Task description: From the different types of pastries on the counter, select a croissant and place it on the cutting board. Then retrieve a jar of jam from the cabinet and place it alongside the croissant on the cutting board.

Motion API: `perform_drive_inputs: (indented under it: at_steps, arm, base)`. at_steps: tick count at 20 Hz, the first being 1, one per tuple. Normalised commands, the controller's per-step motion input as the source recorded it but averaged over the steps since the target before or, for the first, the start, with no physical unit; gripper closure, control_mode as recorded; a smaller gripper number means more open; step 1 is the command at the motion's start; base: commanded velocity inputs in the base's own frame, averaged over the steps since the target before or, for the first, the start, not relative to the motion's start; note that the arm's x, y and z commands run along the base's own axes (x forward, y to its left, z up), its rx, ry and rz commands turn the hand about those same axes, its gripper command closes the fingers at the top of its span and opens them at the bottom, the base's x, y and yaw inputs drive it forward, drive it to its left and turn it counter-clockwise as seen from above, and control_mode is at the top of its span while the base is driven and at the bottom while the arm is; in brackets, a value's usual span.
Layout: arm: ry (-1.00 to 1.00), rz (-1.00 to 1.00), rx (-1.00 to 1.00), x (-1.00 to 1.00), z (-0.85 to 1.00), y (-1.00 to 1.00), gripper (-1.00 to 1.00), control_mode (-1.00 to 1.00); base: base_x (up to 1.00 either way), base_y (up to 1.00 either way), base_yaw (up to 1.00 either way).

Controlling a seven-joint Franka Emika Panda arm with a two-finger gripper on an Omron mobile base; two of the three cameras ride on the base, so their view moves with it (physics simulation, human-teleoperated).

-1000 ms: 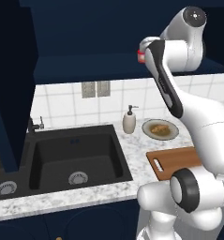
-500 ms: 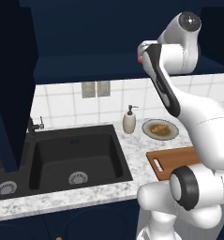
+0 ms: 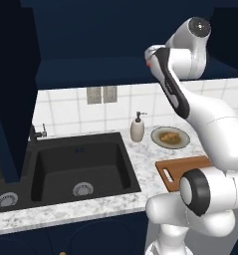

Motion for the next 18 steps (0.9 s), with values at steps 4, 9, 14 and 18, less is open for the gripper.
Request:
perform_drive_inputs:
  at_steps: [4,9,14,18]
  arm:
    - [0.00,0.07,0.00,0.03,0.00,0.00,-1.00,-1.00]
    - [0.00,0.03,0.00,0.31,-0.04,0.00,-1.00,-1.00]
    - [0.00,0.00,0.00,0.39,0.00,0.00,-1.00,-1.00]
    - [0.00,0.00,0.00,0.08,0.00,0.01,-1.00,-1.00]
  base:
    - [0.00,0.00,0.00]
    - [0.00,0.00,0.00]
    - [0.00,0.00,0.00]
    - [0.00,0.00,0.00]
